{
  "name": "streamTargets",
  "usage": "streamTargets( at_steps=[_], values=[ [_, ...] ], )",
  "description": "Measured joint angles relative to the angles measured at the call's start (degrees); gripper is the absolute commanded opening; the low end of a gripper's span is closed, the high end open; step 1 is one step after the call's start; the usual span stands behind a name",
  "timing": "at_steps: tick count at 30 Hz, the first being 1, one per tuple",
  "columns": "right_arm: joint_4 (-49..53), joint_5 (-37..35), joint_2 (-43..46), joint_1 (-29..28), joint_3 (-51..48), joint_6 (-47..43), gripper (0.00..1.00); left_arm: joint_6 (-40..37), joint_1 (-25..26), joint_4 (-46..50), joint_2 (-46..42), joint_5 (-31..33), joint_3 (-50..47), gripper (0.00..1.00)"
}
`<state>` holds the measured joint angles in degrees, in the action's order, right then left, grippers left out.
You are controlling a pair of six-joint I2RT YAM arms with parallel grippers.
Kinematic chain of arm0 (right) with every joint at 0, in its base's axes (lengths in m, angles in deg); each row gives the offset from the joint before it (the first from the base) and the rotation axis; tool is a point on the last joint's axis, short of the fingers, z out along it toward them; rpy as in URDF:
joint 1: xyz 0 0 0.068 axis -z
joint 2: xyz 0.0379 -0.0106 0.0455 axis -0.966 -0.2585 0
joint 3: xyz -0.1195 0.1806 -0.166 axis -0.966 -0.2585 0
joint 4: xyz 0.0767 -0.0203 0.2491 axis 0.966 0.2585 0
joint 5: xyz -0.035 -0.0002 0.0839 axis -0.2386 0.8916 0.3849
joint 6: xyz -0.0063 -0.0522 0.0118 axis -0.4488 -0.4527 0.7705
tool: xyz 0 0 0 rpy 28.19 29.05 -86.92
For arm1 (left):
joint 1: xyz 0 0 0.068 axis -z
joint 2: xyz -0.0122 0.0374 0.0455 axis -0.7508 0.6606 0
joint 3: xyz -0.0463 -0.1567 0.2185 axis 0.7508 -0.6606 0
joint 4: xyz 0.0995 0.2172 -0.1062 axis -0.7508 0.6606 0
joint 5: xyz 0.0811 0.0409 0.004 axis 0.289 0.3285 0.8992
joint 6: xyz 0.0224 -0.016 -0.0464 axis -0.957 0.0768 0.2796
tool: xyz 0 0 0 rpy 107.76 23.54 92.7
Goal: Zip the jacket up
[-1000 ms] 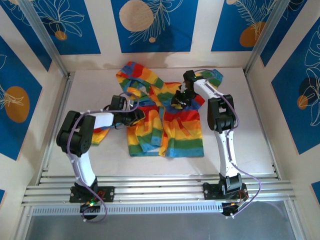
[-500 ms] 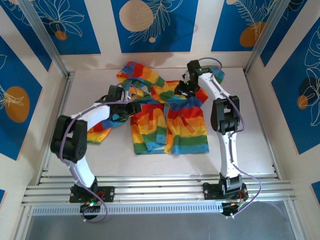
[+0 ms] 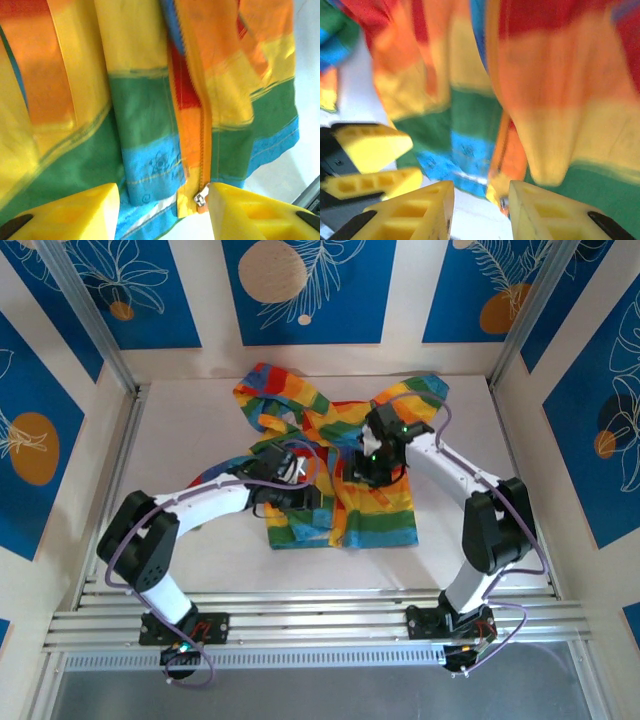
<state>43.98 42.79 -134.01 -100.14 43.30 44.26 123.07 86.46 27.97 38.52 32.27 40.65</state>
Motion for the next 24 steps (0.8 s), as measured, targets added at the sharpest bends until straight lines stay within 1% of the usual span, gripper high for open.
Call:
streamTargets(
  at_steps=[2, 3, 7, 11, 14, 17, 18, 21, 23, 24],
  values=[
    [-1.0, -0.1, 1.5, -1.7, -4.9, 2.2, 0.34, 1.5, 0.7, -0.4, 0.8, 0.0, -0.5, 0.51],
    [-1.5, -0.3, 2.0, -2.6, -7.1, 3.3, 0.34, 2.0, 1.0, -0.8, 1.4, 0.1, -0.5, 0.53],
    [-3.6, -0.9, 3.6, -4.7, -12.6, 7.0, 0.34, 3.6, 1.9, -1.4, 4.9, 0.1, 0.3, 0.57],
    [-4.9, -1.8, 3.7, -4.7, -14.5, 9.0, 0.34, 5.1, 2.7, -2.3, 8.3, 0.1, 0.6, 0.57],
    [-6.0, -2.0, 2.9, -4.8, -14.5, 9.3, 0.33, 6.0, 3.4, -3.6, 9.4, -0.1, 1.2, 0.56],
    [-6.8, -1.9, 0.1, -4.8, -14.4, 9.3, 0.32, 6.7, 4.0, -5.0, 10.2, -0.2, 1.8, 0.49],
    [-6.9, -1.9, -0.9, -4.9, -14.4, 9.3, 0.31, 6.8, 4.1, -5.2, 10.3, -0.1, 1.8, 0.47],
    [-7.0, -2.0, -3.3, -4.6, -14.4, 9.6, 0.27, 6.9, 4.1, -5.4, 10.3, 0.2, 1.9, 0.34],
    [-7.4, -1.9, -3.4, -4.1, -14.4, 10.3, 0.26, 6.0, 4.1, -4.4, 10.3, 0.4, 2.8, 0.22],
    [-7.8, -1.8, -3.3, -3.8, -14.4, 10.6, 0.25, 5.9, 4.1, -4.0, 10.3, 0.4, 3.2, 0.18]
  ],
)
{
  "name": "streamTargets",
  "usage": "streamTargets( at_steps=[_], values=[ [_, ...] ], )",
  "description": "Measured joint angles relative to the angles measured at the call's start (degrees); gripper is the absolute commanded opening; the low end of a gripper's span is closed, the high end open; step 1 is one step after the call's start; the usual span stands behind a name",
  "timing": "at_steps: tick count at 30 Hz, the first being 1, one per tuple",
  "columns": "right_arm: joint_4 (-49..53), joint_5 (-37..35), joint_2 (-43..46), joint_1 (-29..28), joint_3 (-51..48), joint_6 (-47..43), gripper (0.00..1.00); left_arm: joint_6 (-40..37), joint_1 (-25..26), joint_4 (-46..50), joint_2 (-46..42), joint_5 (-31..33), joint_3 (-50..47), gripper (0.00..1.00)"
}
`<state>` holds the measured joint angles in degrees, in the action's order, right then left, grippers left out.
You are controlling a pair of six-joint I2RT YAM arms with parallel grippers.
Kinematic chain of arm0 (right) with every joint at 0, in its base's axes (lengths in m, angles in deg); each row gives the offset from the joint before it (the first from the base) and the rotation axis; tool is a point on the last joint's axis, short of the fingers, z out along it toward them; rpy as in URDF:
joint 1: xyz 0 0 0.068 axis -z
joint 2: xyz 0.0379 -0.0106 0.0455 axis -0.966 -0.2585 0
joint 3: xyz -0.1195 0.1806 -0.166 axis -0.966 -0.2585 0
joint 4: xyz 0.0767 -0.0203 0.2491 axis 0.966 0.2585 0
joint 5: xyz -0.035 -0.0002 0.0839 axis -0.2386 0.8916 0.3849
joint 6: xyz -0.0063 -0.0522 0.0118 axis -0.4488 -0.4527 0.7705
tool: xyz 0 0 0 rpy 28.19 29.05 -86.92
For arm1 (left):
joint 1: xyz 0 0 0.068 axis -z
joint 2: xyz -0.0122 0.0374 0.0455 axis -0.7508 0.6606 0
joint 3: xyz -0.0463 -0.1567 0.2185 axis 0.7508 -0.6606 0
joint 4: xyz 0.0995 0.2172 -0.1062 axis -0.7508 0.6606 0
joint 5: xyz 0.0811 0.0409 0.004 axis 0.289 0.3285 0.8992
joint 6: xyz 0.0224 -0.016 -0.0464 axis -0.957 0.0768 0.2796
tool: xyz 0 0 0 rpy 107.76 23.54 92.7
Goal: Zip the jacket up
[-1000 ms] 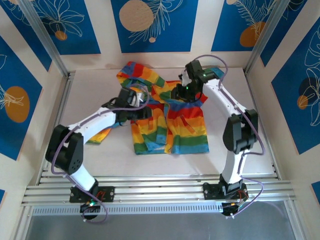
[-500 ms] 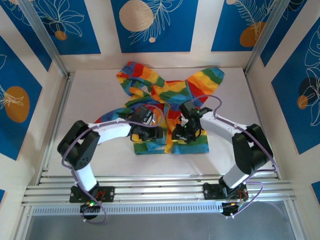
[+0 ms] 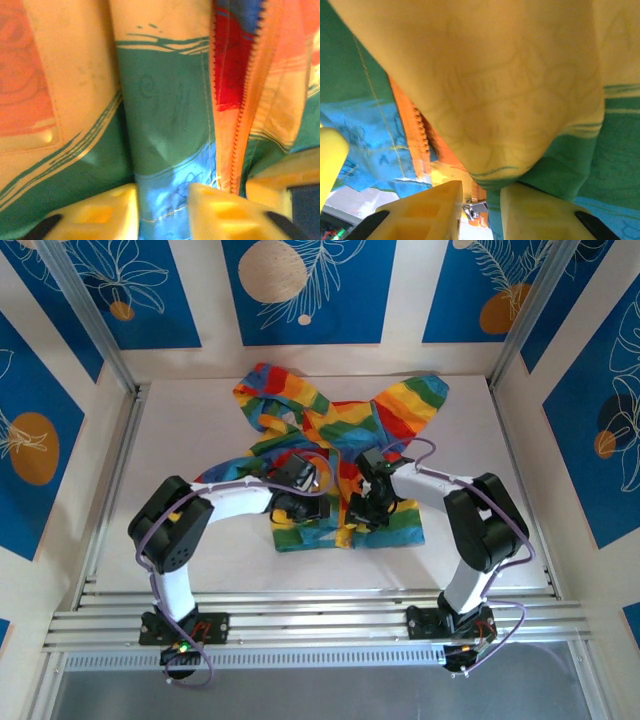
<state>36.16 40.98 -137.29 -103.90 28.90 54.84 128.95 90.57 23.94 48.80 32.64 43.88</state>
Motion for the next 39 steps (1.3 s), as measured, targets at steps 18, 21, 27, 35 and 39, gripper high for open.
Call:
streamTargets(
  at_steps=[18, 21, 27, 35, 39],
  values=[
    [-5.5, 1.9, 7.4, 1.7, -1.9, 0.8, 0.29, 0.2, -2.5, -2.8, -11.1, 1.3, -9.0, 0.0],
    [-6.9, 2.2, 10.5, 1.7, -2.0, 0.9, 0.29, 1.3, -3.2, -4.2, -11.2, 1.2, -11.2, 0.0],
    [-10.3, 5.9, 10.0, 1.1, -2.1, 3.0, 0.29, 3.4, -3.7, -7.8, -11.1, 0.5, -13.0, 0.0],
    [-16.1, 10.6, 2.7, -2.2, -2.2, 8.6, 0.2, 5.2, -3.7, -11.5, -11.1, -0.1, -15.5, 0.0],
    [-17.3, 11.0, -0.3, -3.8, -2.2, 9.7, 0.21, 5.5, -3.7, -12.2, -11.1, -0.1, -16.5, 0.0]
  ],
)
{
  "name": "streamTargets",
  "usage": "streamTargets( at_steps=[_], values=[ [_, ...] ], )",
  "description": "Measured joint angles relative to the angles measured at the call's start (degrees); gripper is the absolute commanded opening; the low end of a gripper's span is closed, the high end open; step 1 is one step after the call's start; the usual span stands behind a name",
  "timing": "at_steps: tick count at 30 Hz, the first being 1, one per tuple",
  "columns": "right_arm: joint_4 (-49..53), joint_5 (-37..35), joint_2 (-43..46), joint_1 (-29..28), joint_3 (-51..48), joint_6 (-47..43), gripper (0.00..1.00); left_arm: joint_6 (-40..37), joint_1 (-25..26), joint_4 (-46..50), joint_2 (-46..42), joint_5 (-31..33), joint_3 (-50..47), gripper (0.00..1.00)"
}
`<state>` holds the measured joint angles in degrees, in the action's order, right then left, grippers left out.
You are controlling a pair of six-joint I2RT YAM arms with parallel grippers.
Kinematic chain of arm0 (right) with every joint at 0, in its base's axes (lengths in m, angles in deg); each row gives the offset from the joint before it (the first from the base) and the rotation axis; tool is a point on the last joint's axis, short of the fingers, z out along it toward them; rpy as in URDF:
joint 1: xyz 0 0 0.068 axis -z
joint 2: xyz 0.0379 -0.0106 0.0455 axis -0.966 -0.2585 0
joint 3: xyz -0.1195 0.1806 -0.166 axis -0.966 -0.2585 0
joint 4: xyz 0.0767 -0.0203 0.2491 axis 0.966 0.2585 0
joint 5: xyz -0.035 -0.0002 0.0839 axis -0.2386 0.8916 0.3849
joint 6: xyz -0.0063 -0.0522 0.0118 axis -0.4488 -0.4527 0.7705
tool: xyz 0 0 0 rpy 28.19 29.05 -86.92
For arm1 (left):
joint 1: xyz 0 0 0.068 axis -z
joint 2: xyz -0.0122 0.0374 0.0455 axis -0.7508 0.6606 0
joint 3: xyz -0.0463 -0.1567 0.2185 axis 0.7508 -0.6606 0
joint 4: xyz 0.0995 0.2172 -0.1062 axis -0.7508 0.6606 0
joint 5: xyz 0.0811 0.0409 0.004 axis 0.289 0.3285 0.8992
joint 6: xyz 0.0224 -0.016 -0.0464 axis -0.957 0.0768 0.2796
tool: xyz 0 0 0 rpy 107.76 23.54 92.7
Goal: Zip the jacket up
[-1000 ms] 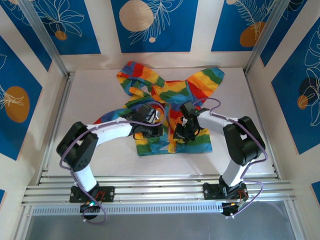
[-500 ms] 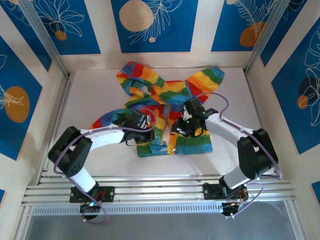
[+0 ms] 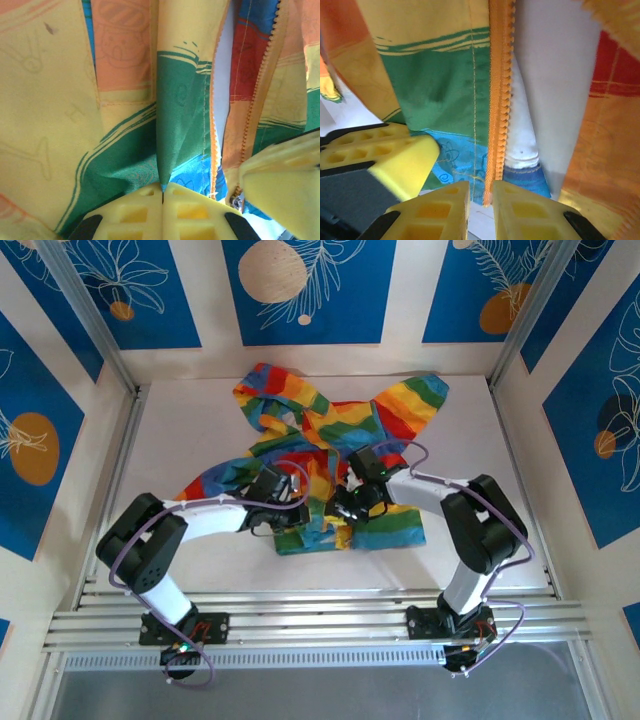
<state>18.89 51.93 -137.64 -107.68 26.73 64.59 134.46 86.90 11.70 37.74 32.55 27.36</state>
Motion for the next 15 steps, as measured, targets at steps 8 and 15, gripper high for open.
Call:
streamTargets(
  at_steps=[8, 15],
  values=[
    [-3.8, 1.7, -5.9, -0.5, 0.1, 1.9, 0.24, 0.0, -0.3, -0.1, 1.9, 0.0, -0.3, 0.0],
    [-5.7, 3.3, -6.8, -0.8, 1.2, 2.9, 0.33, 0.0, -0.4, -0.1, 2.3, 0.0, -0.3, 0.0]
  ],
)
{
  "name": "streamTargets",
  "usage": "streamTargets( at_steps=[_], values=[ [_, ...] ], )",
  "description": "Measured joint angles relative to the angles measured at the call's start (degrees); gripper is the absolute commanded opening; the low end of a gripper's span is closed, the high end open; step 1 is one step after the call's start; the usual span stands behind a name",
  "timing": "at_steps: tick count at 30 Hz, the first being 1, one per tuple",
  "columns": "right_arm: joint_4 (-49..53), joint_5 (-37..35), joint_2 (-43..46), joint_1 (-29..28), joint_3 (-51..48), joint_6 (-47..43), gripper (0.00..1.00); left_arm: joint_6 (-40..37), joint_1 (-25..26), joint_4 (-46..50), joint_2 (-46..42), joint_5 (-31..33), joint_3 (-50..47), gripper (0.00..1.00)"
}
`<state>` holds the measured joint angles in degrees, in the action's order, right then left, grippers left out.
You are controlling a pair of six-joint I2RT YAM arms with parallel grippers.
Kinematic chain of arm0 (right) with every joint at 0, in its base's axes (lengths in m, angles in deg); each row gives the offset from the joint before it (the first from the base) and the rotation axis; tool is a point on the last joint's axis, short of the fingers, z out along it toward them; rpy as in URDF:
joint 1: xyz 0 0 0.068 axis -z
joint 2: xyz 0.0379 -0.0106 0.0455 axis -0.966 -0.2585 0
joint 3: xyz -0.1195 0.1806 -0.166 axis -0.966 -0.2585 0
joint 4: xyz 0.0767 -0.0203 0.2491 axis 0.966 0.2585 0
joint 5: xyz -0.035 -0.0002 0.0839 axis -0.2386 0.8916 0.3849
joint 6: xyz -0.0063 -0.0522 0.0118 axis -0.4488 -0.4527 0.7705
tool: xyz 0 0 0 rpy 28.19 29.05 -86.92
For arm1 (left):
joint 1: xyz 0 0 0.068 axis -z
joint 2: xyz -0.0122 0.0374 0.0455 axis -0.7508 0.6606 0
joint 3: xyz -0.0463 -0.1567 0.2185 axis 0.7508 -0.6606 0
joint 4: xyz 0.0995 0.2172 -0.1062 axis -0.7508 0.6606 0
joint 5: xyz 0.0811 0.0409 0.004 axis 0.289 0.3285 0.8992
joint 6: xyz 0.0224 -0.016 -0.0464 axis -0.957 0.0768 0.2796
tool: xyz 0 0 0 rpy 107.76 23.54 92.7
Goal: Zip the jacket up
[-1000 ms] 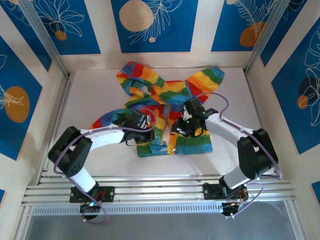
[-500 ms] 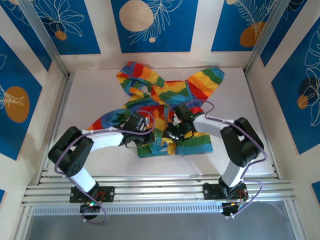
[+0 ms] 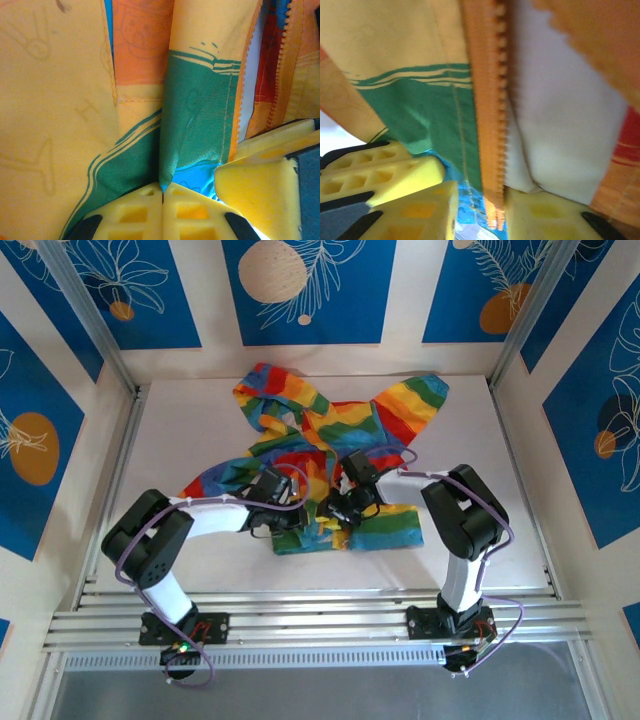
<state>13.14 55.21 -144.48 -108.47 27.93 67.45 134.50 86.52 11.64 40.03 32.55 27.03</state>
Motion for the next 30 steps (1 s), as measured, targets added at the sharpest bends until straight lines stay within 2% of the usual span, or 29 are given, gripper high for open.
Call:
streamTargets(
  at_steps=[3, 10, 14, 19, 25, 30],
  values=[
    [-0.1, 0.3, -0.4, -0.2, 0.5, 0.0, 0.3, 0.1, 0.0, -0.2, 0.5, -0.2, -0.1, 0.0],
    [1.4, -0.9, 0.5, -0.6, 0.9, -1.1, 0.06, 0.5, -0.1, -1.2, 0.7, -0.3, -0.6, 0.0],
    [3.5, -2.6, 3.5, -0.8, 1.7, -3.0, 0.0, 0.5, -0.1, -1.9, 0.2, -1.4, -0.6, 0.01],
    [6.0, -5.1, 7.1, -1.6, 3.3, -5.2, 0.0, -0.6, -1.3, -1.4, -3.1, -2.8, -0.6, 0.21],
    [9.2, -7.8, 10.4, -1.6, 4.0, -7.7, 0.0, -3.4, -7.0, 2.9, -9.3, -4.3, -0.6, 0.41],
    [12.0, -8.8, 10.4, -1.6, 5.8, -9.3, 0.0, -4.3, -8.7, 4.1, -12.9, -5.0, -0.6, 0.45]
  ],
)
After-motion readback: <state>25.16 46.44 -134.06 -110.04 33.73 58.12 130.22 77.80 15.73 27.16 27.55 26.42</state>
